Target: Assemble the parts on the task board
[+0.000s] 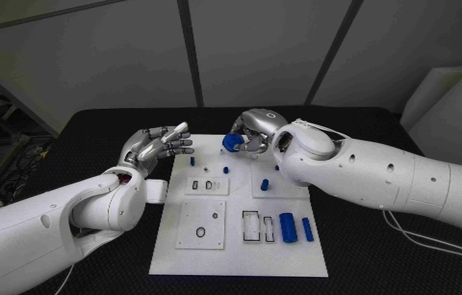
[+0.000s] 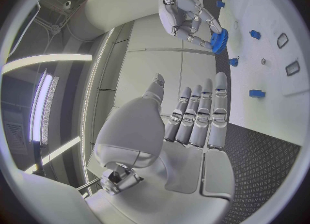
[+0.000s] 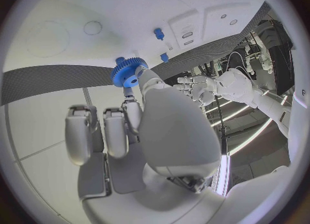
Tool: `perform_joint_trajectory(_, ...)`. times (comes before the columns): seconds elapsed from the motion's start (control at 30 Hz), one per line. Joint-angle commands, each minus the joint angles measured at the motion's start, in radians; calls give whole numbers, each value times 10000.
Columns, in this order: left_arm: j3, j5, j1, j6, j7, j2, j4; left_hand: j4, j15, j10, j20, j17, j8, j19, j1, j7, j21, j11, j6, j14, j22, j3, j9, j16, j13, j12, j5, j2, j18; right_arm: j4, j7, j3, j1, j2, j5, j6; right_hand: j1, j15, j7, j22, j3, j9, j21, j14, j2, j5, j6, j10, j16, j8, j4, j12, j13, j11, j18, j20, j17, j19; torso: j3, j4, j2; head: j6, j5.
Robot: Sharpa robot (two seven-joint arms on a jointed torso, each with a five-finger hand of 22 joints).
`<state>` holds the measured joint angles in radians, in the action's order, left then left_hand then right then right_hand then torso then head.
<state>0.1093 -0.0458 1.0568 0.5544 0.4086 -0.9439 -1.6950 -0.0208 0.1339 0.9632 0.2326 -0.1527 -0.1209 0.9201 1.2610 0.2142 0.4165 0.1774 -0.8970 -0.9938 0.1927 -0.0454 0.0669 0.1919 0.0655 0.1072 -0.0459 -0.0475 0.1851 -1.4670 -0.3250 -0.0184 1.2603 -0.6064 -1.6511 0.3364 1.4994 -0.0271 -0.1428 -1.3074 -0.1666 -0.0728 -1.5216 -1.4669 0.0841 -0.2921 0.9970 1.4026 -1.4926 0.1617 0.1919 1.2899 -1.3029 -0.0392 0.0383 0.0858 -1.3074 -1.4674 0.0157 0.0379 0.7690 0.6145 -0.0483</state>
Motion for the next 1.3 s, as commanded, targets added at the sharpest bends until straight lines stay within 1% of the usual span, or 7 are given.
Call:
perform_joint_trajectory(0.03, 8, -83, 15, -108, 69, 4, -24, -30, -11, 58, -1, -14, 63, 44, 24, 16, 47, -8, -52, -57, -10, -56, 4, -48, 7, -51, -23, -102, -38, 158, 27, 50, 14, 242, -234, 192, -74, -46, 189, -1533, -77, -34, -55, -745, -5, -42, 550, 35, -57, -12, 6, 47, 0, 19, -126, -47, -1134, -266, 2, 3, 15, 6, 34)
perform_joint_trajectory(0.23, 10, -83, 17, -110, 71, 21, -37, -30, -11, 58, -1, -14, 63, 44, 24, 16, 47, -8, -52, -57, -10, -56, 4, -48, 7, -51, -23, -102, -38, 533, 57, 197, 3, 709, -240, 60, -111, -43, 180, -1554, -103, -27, -64, -742, 14, -57, 537, 14, -51, -39, 11, 14, 23, 12, -131, -47, -1122, -280, -3, 4, 20, 22, 63)
perform_joint_trajectory(0.57, 11, -83, 23, -102, 72, 32, -53, -30, -11, 58, -1, -14, 63, 44, 24, 16, 47, -8, -52, -57, -10, -56, 4, -48, 7, -51, -23, -102, -38, 1102, 104, 291, -19, 1202, -241, -178, -144, -39, 171, -1566, -129, -19, -69, -740, 31, -61, 522, -2, -46, -67, 14, -9, 36, 4, -134, -45, -1112, -288, -11, -2, 20, 68, 124)
perform_joint_trajectory(0.73, 11, -83, 28, -99, 74, 36, -58, -30, -11, 58, -1, -14, 63, 44, 24, 16, 47, -8, -52, -57, -10, -56, 4, -48, 7, -51, -23, -102, -38, 1304, 104, 388, -22, 1340, -241, -319, -169, -35, 163, -1570, -147, -13, -70, -739, 37, -61, 509, -6, -45, -87, 18, -13, 35, -1, -135, -43, -1112, -290, -14, -21, 13, 87, 138)
perform_joint_trajectory(1.13, 12, -83, 38, -97, 73, 52, -52, -30, -11, 58, -1, -14, 63, 44, 24, 16, 47, -8, -52, -57, -10, -56, 4, -48, 7, -51, -23, -102, -38, 1615, 47, 458, -29, 1521, -235, -757, -326, -6, 124, -1558, -196, 10, -64, -731, 122, 13, 443, -81, -28, -189, 39, -119, 106, -37, -132, -22, -1082, -278, -20, -31, 12, 155, 155)
perform_joint_trajectory(1.23, 12, -83, 38, -97, 71, 55, -54, -30, -11, 58, -1, -14, 63, 44, 24, 16, 47, -8, -52, -57, -10, -56, 4, -48, 7, -51, -23, -102, -38, 1686, 14, 472, -31, 1563, -233, -705, -462, 34, 58, -1546, -217, 44, -58, -732, 188, 135, 270, -248, -30, -331, 69, -369, 314, -90, -129, 7, -1090, -266, -21, -29, 15, 144, 157)
perform_joint_trajectory(1.3, 12, -83, 39, -96, 70, 54, -54, -30, -11, 58, -1, -14, 63, 44, 24, 16, 47, -8, -52, -57, -10, -56, 4, -48, 7, -51, -23, -102, -38, 1740, -14, 478, -31, 1591, -209, -631, -683, 99, -35, -1534, -152, 87, -52, -734, 272, 492, -58, -354, -38, -538, 160, -529, 445, -172, -127, 50, -1108, -255, -22, -29, 10, 140, 153)
